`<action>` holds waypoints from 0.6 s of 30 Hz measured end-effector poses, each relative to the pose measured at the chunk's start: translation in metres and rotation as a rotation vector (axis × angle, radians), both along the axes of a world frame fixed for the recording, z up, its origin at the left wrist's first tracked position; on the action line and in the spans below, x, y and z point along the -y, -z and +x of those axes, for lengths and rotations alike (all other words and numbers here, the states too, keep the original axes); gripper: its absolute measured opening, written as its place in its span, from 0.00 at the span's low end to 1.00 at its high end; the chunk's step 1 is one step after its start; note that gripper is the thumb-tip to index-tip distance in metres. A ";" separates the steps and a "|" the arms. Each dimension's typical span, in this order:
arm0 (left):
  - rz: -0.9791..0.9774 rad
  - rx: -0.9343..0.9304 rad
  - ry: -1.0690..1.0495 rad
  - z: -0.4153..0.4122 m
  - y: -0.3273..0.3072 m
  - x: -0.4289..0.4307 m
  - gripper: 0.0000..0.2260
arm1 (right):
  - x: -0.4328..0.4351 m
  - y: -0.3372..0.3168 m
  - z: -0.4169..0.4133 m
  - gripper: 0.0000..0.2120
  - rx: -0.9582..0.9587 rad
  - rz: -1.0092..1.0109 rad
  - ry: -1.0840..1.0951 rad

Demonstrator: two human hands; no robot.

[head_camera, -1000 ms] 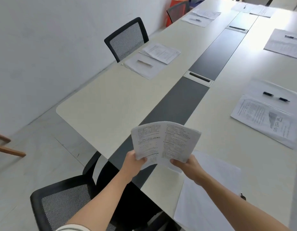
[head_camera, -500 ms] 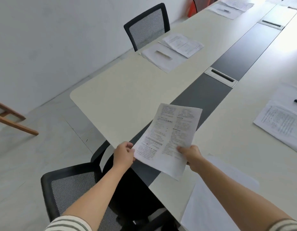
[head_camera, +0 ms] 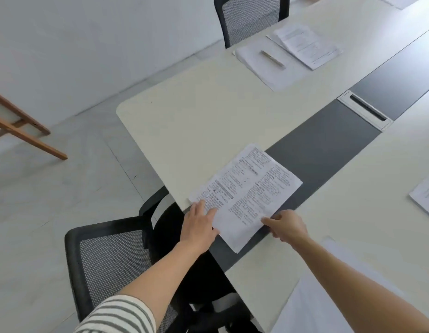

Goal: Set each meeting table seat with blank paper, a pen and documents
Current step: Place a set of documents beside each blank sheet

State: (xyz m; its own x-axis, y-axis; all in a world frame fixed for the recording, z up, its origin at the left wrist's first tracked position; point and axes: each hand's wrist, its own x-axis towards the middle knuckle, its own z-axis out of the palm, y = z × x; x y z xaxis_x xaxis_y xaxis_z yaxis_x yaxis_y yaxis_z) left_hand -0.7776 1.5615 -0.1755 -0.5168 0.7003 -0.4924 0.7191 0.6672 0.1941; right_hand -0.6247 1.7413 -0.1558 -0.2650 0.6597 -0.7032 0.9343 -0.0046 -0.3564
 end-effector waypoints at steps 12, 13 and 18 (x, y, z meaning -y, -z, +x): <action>0.005 0.009 0.006 -0.050 0.016 -0.013 0.33 | -0.006 0.031 -0.031 0.29 0.073 0.344 -0.508; 0.003 0.005 0.008 -0.051 0.016 -0.014 0.34 | -0.007 0.032 -0.033 0.29 0.075 0.347 -0.500; -0.017 -0.014 0.032 -0.055 0.017 -0.015 0.37 | -0.008 0.033 -0.033 0.30 0.078 0.337 -0.501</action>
State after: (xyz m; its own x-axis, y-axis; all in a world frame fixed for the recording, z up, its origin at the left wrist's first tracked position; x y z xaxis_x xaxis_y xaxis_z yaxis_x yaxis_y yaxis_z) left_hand -0.8325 1.5770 -0.1921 -0.5012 0.7078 -0.4977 0.7425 0.6472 0.1727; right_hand -0.6580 1.7496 -0.1891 -0.5568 0.6578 -0.5072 0.8172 0.5433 -0.1925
